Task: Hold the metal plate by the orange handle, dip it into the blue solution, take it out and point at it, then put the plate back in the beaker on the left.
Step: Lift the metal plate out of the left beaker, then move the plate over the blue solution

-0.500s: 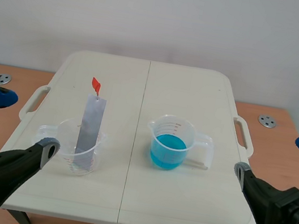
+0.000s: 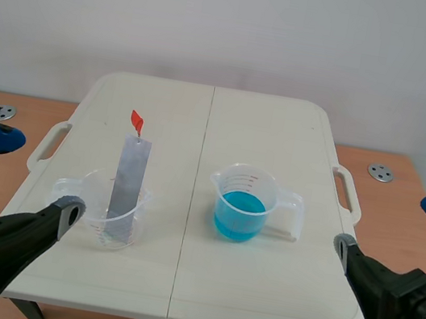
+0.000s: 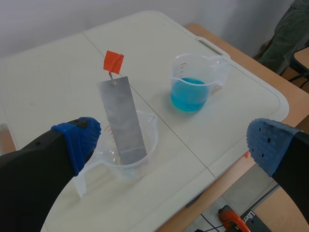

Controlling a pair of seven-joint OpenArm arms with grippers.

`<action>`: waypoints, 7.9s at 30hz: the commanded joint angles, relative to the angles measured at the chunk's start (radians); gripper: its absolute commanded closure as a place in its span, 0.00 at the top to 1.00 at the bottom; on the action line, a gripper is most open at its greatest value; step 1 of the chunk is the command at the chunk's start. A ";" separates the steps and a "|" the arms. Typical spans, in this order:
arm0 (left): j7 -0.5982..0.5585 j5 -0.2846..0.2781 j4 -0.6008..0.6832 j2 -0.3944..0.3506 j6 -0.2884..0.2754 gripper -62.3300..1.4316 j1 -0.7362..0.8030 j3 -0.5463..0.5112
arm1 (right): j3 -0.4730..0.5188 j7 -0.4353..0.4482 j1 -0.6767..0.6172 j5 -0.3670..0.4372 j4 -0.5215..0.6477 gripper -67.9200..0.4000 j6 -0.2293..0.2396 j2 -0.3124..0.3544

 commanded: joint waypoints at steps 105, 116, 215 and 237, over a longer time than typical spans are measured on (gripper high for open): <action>-0.257 0.332 0.004 0.154 0.008 0.07 0.463 -0.369 | -0.823 -0.014 1.103 -0.248 -0.795 0.97 0.019 -0.429; -0.257 0.332 0.004 0.154 0.008 0.07 0.463 -0.369 | -0.823 0.012 1.143 -0.253 -0.869 0.84 0.019 -0.491; -0.259 0.333 0.004 0.154 0.001 0.07 0.457 -0.369 | -0.658 -0.048 1.035 -0.208 -0.172 0.02 0.286 -0.193; -0.232 0.327 0.004 0.053 -0.063 0.07 0.191 -0.318 | -0.418 -0.024 0.978 0.016 -0.169 0.02 0.379 0.068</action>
